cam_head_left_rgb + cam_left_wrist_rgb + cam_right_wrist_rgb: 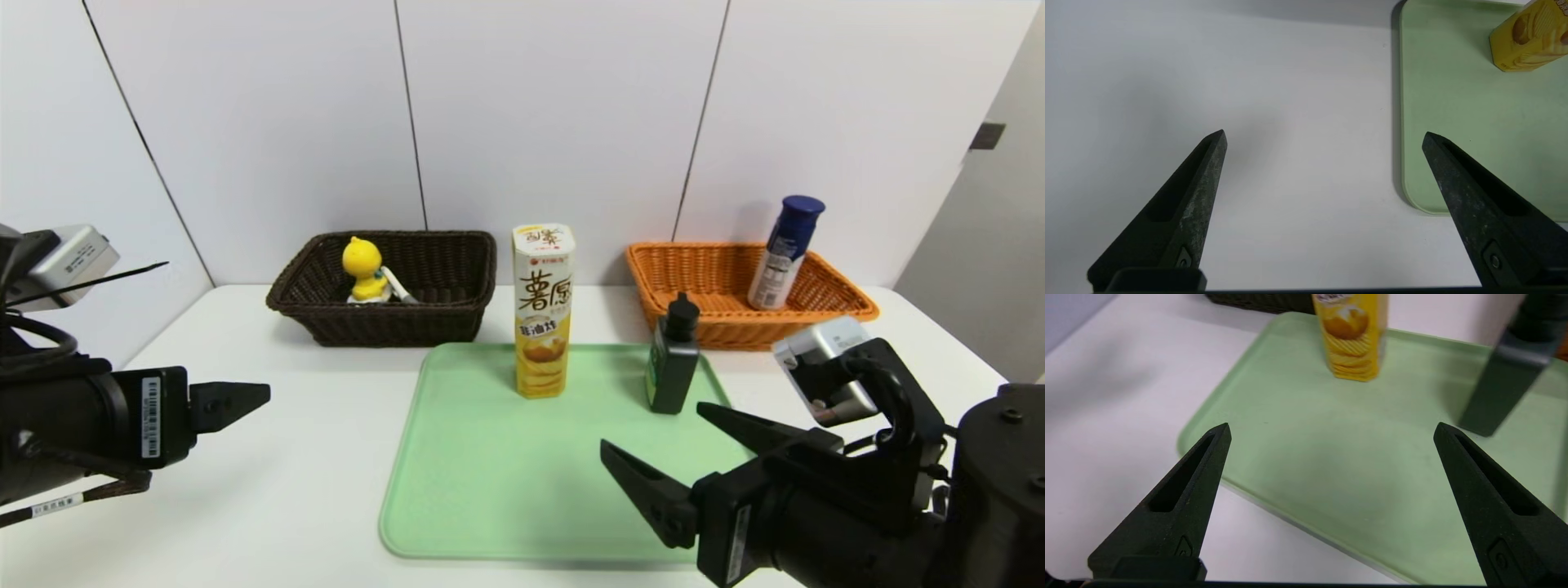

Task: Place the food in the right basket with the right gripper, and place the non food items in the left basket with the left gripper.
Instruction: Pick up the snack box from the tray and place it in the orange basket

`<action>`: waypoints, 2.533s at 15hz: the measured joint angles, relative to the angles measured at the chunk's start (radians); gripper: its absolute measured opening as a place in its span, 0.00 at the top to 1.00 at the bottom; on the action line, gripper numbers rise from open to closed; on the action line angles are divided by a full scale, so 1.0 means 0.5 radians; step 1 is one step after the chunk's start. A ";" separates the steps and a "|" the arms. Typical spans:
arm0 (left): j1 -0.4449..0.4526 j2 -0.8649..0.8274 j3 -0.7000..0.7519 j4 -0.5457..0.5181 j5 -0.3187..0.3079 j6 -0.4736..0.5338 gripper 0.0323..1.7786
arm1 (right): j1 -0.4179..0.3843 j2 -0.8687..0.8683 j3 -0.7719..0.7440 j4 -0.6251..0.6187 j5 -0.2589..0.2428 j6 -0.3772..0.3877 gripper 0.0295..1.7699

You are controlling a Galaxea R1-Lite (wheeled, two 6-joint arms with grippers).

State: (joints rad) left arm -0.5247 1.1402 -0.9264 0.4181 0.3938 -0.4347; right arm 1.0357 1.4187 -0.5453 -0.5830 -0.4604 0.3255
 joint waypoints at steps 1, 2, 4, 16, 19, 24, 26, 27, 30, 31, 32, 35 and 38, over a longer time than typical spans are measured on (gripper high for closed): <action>0.000 -0.019 0.014 0.005 -0.005 0.001 0.05 | 0.014 0.071 0.000 -0.127 0.003 -0.028 0.03; 0.001 -0.030 0.031 0.007 -0.006 0.001 0.05 | 0.017 0.142 -0.001 -0.246 0.003 -0.060 0.03; 0.004 -0.044 0.070 0.009 -0.004 0.002 0.05 | 0.018 0.337 0.000 -0.556 0.003 -0.153 0.03; 0.031 -0.051 0.111 0.005 -0.003 0.000 0.05 | -0.240 1.151 -0.205 -1.437 -0.022 -0.478 0.03; 0.031 -0.051 0.110 0.000 -0.001 -0.002 0.05 | -0.282 1.241 -0.271 -1.438 -0.026 -0.478 0.03; 0.031 -0.059 0.110 0.005 0.002 0.006 0.05 | -0.351 1.341 -0.376 -1.439 -0.029 -0.478 0.03; 0.031 -0.057 0.103 0.005 0.002 0.026 0.05 | -0.366 1.379 -0.422 -1.439 -0.029 -0.478 0.03; 0.031 -0.055 0.100 0.004 0.002 0.054 0.05 | -0.377 1.394 -0.441 -1.438 -0.029 -0.478 0.03; 0.031 -0.043 0.082 0.001 0.002 0.111 0.05 | -0.400 1.437 -0.502 -1.437 -0.029 -0.478 0.03; 0.030 -0.033 0.076 0.000 0.001 0.115 0.05 | -0.410 1.454 -0.523 -1.438 -0.029 -0.477 0.03; 0.029 -0.026 0.071 0.000 0.002 0.122 0.05 | -0.420 1.466 -0.541 -1.439 -0.028 -0.478 0.03; 0.028 -0.013 0.069 0.000 0.001 0.123 0.05 | -0.431 1.503 -0.603 -1.435 -0.029 -0.478 0.03; 0.028 -0.011 0.075 0.003 0.000 0.123 0.05 | -0.448 1.537 -0.656 -1.437 -0.025 -0.478 0.03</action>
State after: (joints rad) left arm -0.5109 1.1349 -0.8889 0.4194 0.3940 -0.3732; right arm 0.8119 2.1870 -0.8732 -1.3013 -0.4728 0.0866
